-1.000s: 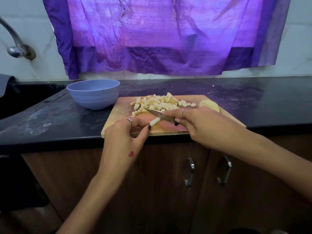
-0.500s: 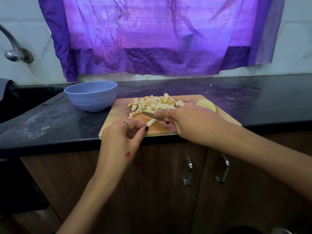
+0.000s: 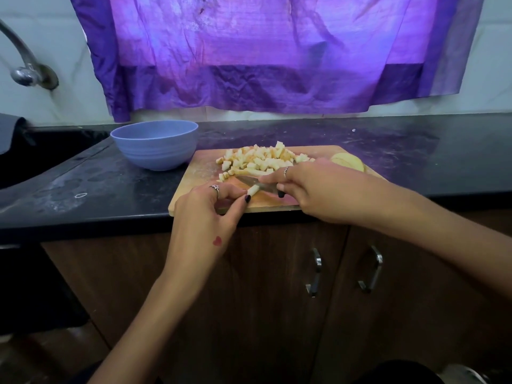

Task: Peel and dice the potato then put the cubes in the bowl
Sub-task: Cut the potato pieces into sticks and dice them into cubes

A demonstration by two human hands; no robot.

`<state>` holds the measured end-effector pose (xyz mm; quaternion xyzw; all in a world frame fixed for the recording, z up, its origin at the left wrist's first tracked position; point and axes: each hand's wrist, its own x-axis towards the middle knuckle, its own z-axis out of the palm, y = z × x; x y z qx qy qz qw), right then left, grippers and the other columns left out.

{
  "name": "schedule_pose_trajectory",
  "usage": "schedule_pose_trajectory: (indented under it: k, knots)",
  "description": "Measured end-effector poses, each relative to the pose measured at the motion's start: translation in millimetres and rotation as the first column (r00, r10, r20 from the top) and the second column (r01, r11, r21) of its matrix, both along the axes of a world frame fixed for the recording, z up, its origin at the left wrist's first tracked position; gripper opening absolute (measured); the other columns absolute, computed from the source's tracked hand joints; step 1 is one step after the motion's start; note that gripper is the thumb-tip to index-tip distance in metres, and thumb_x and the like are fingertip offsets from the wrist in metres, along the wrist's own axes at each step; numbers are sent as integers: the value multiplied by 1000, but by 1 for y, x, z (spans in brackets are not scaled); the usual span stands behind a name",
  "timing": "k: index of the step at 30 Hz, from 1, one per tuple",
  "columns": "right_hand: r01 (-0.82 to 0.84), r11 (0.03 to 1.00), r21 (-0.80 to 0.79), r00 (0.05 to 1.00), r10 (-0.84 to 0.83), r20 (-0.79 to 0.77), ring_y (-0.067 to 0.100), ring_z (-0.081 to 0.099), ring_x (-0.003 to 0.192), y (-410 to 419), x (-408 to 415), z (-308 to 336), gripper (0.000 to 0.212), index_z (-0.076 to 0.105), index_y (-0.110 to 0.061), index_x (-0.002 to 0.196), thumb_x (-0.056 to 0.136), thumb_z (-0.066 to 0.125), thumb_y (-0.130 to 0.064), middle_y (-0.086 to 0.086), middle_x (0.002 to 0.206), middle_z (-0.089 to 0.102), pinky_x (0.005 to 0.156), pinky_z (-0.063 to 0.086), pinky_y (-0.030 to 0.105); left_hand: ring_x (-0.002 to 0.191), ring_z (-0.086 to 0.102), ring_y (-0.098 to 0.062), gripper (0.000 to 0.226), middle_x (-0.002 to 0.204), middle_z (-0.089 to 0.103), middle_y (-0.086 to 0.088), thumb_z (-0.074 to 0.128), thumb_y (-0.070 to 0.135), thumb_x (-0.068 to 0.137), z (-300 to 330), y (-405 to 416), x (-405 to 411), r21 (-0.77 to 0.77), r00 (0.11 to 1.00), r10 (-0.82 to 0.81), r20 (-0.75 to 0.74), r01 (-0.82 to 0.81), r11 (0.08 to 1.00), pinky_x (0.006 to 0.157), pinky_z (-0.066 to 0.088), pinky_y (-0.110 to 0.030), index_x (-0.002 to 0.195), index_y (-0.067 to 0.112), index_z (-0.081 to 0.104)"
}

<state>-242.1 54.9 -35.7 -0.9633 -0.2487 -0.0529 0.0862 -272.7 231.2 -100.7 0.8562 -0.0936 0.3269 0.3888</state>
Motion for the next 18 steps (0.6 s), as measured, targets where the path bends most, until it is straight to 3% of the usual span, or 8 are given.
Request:
schedule_pose_trajectory:
  k: [2, 5, 7, 9, 12, 18]
  knots:
    - [23, 1000, -21, 999, -22, 35, 2, 52, 75, 3, -1, -3, 50, 39, -48, 139, 99, 43, -17, -9, 109, 60, 64, 45, 18, 85, 56, 17, 8, 87, 66, 17, 70, 22, 85, 0, 0, 0, 5, 1000, -4, -1, 4, 1000, 74, 39, 0, 91, 25, 74]
    - [56, 997, -57, 966, -39, 256, 20, 62, 88, 1, 0, -19, 51, 32, -56, 137, 98, 43, -25, 0, 108, 63, 70, 54, 37, 83, 59, 9, 8, 88, 69, 13, 71, 22, 85, 0, -1, -1, -8, 1000, 18, 9, -18, 1000, 75, 43, -7, 91, 24, 75]
    - [15, 995, 100, 978, -35, 207, 21, 64, 90, -3, -2, -25, 45, 36, -55, 135, 99, 40, -29, 0, 111, 66, 75, 54, 41, 83, 60, 5, 10, 88, 70, 13, 71, 23, 85, 0, -1, -1, -10, 999, 31, 7, -31, 999, 76, 46, -14, 93, 23, 76]
    - [-16, 974, 227, 992, -13, 126, 16, 65, 80, -7, -3, -24, 39, 44, -53, 133, 100, 38, -32, -4, 105, 68, 74, 55, 40, 85, 61, 0, 13, 89, 70, 12, 70, 24, 85, 0, -1, -1, -8, 999, 37, 4, -37, 999, 78, 47, -20, 96, 22, 76]
    - [-6, 980, 198, 997, -8, 71, 17, 64, 76, -11, -8, -21, 37, 47, -53, 130, 101, 38, -32, -5, 100, 66, 73, 55, 40, 87, 61, -1, 14, 91, 70, 11, 69, 25, 86, -1, 0, -1, -1, 999, 33, 9, -33, 999, 80, 47, -20, 98, 20, 75]
    - [26, 997, 73, 997, -32, 76, 13, 63, 88, 1, -8, -14, 44, 42, -51, 135, 100, 41, -25, -8, 116, 64, 80, 55, 33, 86, 60, 8, 11, 86, 66, 21, 69, 23, 86, 0, -1, -2, -15, 1000, 2, 8, -1, 1000, 79, 45, -9, 95, 27, 73]
